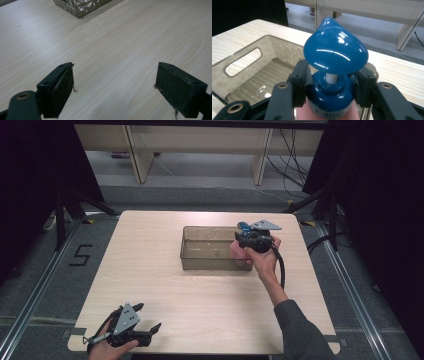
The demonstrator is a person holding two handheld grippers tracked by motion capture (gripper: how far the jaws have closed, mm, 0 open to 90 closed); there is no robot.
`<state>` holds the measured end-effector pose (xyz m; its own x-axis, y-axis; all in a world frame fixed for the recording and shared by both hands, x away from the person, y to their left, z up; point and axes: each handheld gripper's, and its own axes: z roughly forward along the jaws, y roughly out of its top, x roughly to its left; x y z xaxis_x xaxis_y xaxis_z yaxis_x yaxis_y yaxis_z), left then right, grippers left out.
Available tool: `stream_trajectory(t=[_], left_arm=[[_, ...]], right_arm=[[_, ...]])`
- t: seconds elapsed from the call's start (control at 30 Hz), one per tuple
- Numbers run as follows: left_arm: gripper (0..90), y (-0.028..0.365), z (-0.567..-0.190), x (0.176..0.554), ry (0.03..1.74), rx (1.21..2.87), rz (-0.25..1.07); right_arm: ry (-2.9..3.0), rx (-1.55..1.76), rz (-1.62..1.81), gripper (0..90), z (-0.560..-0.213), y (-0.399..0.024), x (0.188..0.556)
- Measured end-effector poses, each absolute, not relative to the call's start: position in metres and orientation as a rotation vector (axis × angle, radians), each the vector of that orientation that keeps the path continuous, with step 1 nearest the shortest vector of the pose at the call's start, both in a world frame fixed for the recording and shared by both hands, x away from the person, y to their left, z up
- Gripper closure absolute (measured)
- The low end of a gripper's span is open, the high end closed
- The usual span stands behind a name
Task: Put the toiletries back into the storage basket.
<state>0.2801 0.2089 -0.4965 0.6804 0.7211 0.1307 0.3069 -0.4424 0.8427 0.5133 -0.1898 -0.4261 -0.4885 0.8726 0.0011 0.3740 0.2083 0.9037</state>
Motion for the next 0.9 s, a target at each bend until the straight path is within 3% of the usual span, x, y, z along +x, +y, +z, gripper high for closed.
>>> stream_trajectory(t=[0.67, 0.73, 0.9], left_arm=[[14.6, 0.209, -0.497, 0.280, 0.796, 2.036, 0.605], [14.7, 0.209, -0.497, 0.280, 0.789, 2.054, 0.619], [14.6, 0.208, -0.497, 0.280, 0.791, 2.036, 0.606]], right_arm=[[1.930, 1.163, 1.272, 53.5, -0.437, -0.187, 0.509], [1.933, 1.155, 1.258, 51.3, -0.437, -0.187, 0.508], [1.910, 1.212, 1.323, 35.0, -0.432, -0.189, 0.505]])
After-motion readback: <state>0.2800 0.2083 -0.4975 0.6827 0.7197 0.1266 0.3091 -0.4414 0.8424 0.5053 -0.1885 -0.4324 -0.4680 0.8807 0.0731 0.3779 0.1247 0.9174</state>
